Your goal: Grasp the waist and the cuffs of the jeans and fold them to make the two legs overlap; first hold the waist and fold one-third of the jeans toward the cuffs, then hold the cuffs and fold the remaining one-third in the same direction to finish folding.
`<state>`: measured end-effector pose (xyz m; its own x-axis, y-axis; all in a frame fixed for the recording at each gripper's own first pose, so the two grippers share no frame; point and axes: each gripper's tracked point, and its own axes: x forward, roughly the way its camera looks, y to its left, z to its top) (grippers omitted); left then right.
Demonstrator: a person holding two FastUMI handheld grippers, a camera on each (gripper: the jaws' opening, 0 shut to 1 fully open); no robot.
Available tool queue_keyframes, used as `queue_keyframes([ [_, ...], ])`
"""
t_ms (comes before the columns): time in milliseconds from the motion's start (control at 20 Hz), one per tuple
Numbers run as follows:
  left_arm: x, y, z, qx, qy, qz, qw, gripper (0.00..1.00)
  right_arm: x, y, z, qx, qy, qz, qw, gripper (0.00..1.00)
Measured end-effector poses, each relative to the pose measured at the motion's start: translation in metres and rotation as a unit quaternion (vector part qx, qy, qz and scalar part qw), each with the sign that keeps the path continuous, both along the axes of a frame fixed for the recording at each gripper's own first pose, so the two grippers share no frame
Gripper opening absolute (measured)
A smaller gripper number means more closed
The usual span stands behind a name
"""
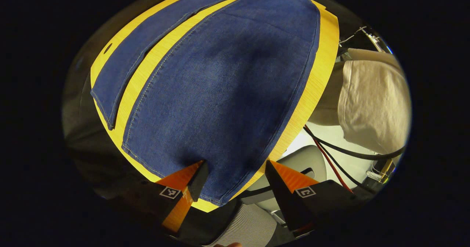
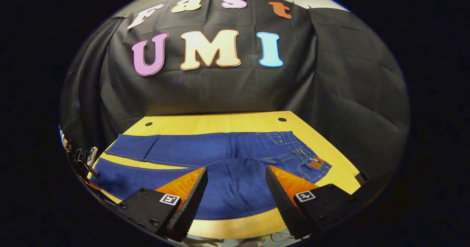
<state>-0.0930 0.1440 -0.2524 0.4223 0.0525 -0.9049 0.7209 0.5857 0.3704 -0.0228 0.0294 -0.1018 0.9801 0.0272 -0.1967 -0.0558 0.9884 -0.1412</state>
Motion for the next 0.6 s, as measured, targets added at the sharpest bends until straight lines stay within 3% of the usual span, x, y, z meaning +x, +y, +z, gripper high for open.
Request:
queue_keyframes([
  [200,-0.003,-0.003,-0.003,0.001,-0.002,0.000,1.000,0.96,0.002,0.002,-0.007,-0.003,0.008,0.001,1.000,0.98],
  [250,-0.004,-0.002,-0.004,0.002,0.000,0.004,1.000,0.93,0.002,0.002,-0.007,-0.001,0.010,0.000,1.000,0.93],
  [300,-0.003,-0.003,-0.002,0.003,0.001,0.005,1.000,0.93,0.003,0.002,-0.009,0.001,0.012,-0.001,1.000,0.98],
  [350,-0.001,-0.001,-0.001,0.007,0.003,0.003,1.000,0.90,0.005,0.002,-0.009,0.003,0.013,-0.003,1.000,0.93],
  [400,0.001,0.000,-0.002,0.010,0.005,0.002,1.000,0.87,0.006,0.000,-0.008,0.005,0.015,-0.004,1.000,0.98],
  [500,0.002,0.004,0.003,0.014,0.008,0.007,1.000,0.75,0.009,0.000,-0.007,0.008,0.015,-0.006,1.000,0.98],
  [600,0.008,0.006,0.006,0.009,0.005,0.017,1.000,0.54,0.012,-0.001,-0.005,0.005,0.015,-0.006,1.000,0.98],
])
